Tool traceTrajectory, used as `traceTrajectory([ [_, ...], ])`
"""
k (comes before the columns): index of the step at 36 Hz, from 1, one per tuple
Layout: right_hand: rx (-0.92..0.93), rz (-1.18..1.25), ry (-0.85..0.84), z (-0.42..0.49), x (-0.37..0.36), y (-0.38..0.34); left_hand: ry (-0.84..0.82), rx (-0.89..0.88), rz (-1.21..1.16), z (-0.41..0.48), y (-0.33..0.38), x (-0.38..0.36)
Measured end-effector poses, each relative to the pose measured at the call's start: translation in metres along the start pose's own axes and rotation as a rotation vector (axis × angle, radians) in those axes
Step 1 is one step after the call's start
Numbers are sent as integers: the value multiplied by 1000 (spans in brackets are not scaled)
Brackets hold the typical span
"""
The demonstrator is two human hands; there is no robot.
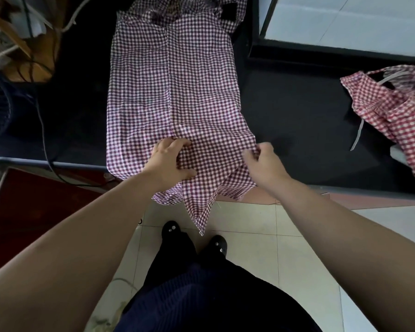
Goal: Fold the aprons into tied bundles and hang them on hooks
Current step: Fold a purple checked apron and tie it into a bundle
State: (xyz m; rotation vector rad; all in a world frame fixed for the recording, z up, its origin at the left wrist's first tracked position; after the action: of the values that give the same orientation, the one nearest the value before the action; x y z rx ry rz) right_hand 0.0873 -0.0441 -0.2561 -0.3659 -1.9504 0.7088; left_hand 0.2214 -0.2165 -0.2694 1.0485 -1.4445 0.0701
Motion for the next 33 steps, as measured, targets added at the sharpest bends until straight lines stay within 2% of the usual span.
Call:
traceTrajectory([
  [5, -100, 117, -143, -10, -7, 8, 0, -12, 24, 2, -2, 1],
  [7, -219, 204, -216, -7, -3, 9, -6, -20, 31, 5, -4, 2],
  [10, -462, 459, -367, 0, 9, 9, -36, -43, 61, 9, -5, 4],
  [12, -506, 505, -355, 5, 15, 9, -47, -51, 60, 10, -4, 5],
  [16, -360, 362, 44, 14, 16, 16, -70, -77, 115, 8, 0, 5],
  [17, -324, 341, 64, 12, 14, 16, -80, -76, 125, 8, 2, 5],
  [19, -222, 278, -44, 4, 3, 12, -85, -57, 134, 9, 2, 3],
  [21, -55, 103, -146, -6, -9, 5, -56, -49, 149, 8, 3, 2],
  [23, 21, 0, -85, -9, -13, 6, -14, -58, 172, 5, 2, 1],
  [25, 19, 12, 16, -8, -11, 10, 44, -38, 156, 2, -2, 0],
  [28, -9, 141, 48, -6, 0, 13, 244, 38, 85, -6, -16, 6],
  [30, -65, 211, 35, -2, 6, 15, 426, 155, 129, -14, -30, 14],
  [33, -172, 223, -1, 3, 5, 19, 565, 569, 94, -33, -56, 20],
])
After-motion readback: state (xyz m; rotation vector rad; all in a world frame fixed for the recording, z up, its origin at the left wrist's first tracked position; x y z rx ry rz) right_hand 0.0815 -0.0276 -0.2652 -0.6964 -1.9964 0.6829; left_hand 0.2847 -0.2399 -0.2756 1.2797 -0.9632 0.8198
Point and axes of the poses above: each hand's wrist, its own z-axis towards the middle knuckle, its own x-axis out of the back of the hand, y = z × x, the point moved 4 cm from there along z, towards the middle knuckle, and after that the axes turned 14 degrees about y, right-handed, at the moved point
